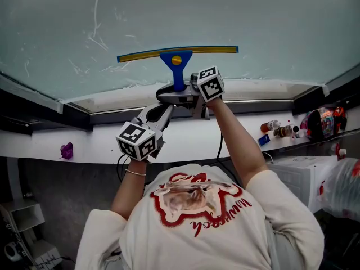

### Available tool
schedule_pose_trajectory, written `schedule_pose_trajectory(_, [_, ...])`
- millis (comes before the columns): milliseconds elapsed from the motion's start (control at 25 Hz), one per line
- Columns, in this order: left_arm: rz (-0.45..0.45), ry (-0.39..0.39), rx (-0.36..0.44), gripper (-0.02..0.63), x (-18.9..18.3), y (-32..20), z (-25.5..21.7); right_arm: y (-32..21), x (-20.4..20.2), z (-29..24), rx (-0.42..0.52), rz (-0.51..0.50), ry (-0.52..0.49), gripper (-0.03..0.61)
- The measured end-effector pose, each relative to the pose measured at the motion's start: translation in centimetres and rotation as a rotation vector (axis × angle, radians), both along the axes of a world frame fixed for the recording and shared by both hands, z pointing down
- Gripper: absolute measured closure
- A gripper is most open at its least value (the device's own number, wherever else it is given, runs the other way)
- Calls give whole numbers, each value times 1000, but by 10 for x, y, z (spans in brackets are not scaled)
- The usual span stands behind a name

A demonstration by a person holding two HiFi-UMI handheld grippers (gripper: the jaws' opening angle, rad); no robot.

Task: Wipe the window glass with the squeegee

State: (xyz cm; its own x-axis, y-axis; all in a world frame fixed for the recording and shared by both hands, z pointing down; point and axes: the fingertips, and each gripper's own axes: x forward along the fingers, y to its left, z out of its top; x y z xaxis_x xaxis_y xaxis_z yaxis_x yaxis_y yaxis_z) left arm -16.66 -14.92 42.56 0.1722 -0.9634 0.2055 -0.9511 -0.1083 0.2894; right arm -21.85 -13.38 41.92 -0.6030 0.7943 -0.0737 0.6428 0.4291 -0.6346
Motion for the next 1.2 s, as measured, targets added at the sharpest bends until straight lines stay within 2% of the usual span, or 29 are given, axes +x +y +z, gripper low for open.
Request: schedule_pose_trajectory(1200, [14,37,-70,607,1,0,29,-1,1,30,-6,-5,18,489])
